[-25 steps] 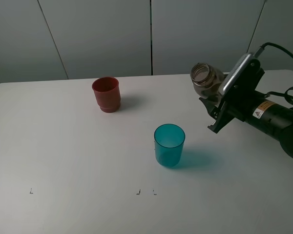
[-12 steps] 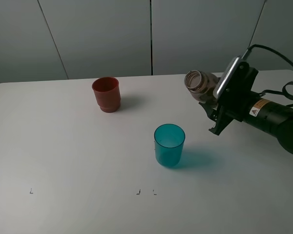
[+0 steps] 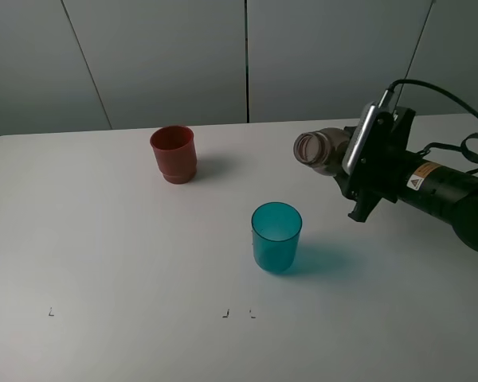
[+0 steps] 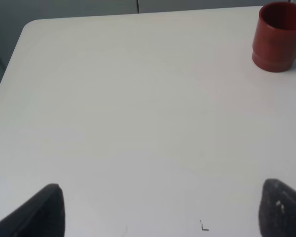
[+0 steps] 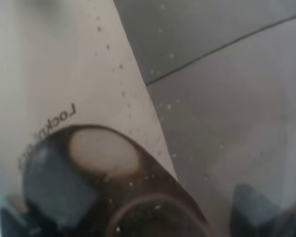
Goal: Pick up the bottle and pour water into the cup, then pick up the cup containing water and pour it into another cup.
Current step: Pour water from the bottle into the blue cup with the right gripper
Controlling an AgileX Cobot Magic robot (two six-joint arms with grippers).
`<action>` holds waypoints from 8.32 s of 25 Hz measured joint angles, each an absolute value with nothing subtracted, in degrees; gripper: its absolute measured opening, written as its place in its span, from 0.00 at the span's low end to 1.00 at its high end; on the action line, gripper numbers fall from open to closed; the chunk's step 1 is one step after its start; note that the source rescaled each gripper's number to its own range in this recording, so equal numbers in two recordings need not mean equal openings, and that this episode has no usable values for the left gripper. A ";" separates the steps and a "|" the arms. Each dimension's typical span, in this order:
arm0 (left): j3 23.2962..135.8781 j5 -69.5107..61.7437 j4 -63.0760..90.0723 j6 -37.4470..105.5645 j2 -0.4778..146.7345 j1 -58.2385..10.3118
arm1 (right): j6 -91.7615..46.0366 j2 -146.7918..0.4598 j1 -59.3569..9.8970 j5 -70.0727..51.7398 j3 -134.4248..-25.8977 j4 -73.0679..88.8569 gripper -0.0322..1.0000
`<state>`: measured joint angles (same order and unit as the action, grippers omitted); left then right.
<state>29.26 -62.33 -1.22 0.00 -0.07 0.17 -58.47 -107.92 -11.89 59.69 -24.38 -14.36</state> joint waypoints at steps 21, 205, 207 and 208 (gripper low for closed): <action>29.26 -62.33 -1.22 0.00 -0.07 0.17 | -72.14 -107.92 -11.89 59.69 -24.38 -14.25 0.03; 29.26 -62.33 -1.22 0.00 -0.07 0.17 | -100.00 -107.70 -15.83 68.11 -25.52 -11.47 0.03; 29.26 -62.33 -1.22 0.00 -0.07 0.17 | -100.00 -107.70 -15.83 68.11 -25.52 -11.47 0.03; 29.26 -62.33 -1.22 0.00 -0.07 0.17 | -100.00 -107.70 -15.83 68.11 -25.52 -11.47 0.03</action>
